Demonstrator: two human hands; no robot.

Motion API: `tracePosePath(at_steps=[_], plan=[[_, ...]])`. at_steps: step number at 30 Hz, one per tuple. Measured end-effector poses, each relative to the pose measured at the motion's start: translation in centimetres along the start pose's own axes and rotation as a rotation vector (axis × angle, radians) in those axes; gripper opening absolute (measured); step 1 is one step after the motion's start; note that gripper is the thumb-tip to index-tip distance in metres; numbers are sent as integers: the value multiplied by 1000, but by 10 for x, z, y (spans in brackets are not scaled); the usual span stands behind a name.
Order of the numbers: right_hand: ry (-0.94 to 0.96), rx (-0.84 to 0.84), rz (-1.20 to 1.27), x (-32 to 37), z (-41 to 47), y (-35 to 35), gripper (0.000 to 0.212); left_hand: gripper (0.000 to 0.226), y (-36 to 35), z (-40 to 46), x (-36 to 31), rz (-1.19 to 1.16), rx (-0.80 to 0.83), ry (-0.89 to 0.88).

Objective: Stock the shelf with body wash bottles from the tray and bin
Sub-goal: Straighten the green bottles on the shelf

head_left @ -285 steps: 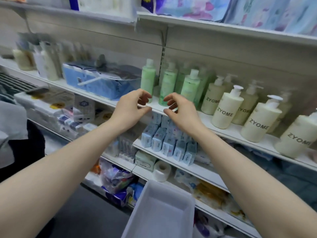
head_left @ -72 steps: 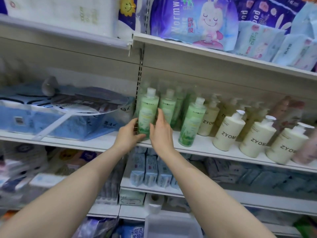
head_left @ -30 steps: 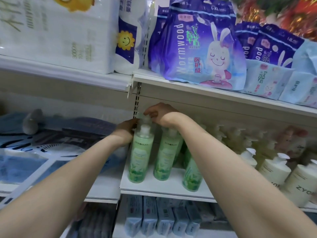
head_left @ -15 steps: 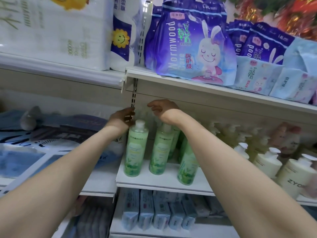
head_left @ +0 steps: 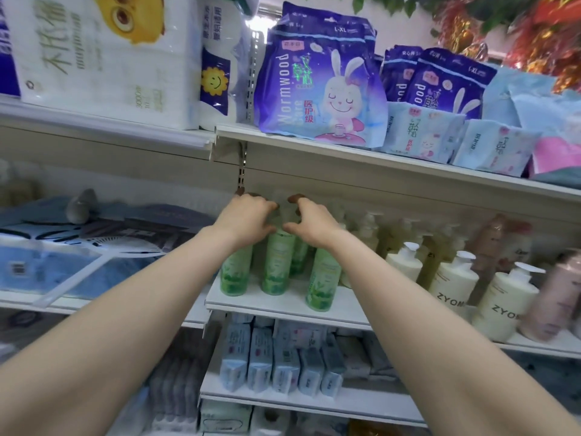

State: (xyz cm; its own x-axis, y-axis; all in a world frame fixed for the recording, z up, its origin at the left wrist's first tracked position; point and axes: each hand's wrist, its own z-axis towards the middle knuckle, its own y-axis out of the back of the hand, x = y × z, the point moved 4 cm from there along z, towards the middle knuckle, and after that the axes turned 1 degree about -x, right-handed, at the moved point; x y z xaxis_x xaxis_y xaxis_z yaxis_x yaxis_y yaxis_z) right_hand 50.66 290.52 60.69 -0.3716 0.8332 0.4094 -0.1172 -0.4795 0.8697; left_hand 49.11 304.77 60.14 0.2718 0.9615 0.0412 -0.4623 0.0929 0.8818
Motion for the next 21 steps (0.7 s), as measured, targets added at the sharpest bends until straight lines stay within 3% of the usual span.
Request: tracePosePath(at_steps=[2, 7, 12, 21], plan=[[-36, -7, 27, -2, -2, -6, 71, 52, -5, 0, -5, 113, 17, -4], [-122, -8, 95, -10, -5, -17, 61, 50, -17, 2, -5, 119, 78, 56], [-142, 50, 141, -15, -6, -31, 66, 43, -20, 4, -1, 66, 32, 78], [-112, 58, 75, -9, -14, -31, 56, 39, -12, -6, -5, 109, -45, -6]])
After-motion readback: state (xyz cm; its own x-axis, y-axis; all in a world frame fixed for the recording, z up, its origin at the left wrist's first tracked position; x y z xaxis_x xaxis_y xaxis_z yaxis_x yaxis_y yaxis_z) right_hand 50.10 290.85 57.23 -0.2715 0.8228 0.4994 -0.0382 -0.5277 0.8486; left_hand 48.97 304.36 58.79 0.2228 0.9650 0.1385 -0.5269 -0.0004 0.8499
